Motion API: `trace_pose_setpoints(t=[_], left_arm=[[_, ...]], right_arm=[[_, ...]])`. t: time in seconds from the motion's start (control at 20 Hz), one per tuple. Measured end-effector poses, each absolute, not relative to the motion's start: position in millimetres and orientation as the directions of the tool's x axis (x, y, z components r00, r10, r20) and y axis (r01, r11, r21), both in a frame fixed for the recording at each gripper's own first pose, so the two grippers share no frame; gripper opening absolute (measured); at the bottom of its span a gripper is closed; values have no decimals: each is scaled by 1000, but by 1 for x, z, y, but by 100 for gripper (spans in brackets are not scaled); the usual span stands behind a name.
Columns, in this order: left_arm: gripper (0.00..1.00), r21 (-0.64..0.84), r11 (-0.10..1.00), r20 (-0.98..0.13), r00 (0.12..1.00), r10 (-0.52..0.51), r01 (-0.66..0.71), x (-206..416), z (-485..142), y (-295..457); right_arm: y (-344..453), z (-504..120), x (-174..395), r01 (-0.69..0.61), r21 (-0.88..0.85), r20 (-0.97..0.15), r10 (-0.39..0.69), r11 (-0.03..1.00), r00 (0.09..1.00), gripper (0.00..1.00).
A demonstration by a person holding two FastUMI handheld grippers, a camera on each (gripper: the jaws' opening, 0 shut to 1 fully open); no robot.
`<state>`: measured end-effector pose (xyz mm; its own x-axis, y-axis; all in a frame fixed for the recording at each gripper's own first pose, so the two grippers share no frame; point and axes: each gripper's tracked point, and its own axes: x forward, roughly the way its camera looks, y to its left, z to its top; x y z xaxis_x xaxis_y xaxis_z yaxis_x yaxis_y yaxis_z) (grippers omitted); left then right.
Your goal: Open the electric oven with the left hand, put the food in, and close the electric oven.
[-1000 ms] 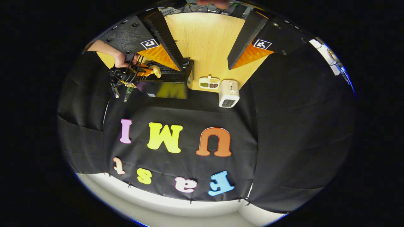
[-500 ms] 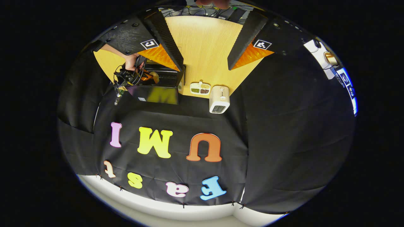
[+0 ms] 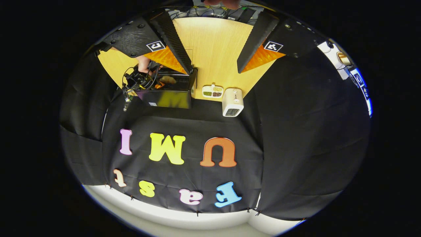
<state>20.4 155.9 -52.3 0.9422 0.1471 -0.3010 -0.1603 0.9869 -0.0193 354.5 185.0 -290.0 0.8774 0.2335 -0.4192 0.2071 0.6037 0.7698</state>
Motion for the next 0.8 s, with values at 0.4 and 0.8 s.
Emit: trace_pose_setpoints(t=[0.4,0.8], left_arm=[[93,-45,996,-303,952,55,-72,27,-70,130],[93,-71,996,-333,940,-77,56,61,-142,83]], right_arm=[[161,-262,257,164,684,-444,228,711,867,90],[101,-209,144,46,414,-452,161,909,877,94]])
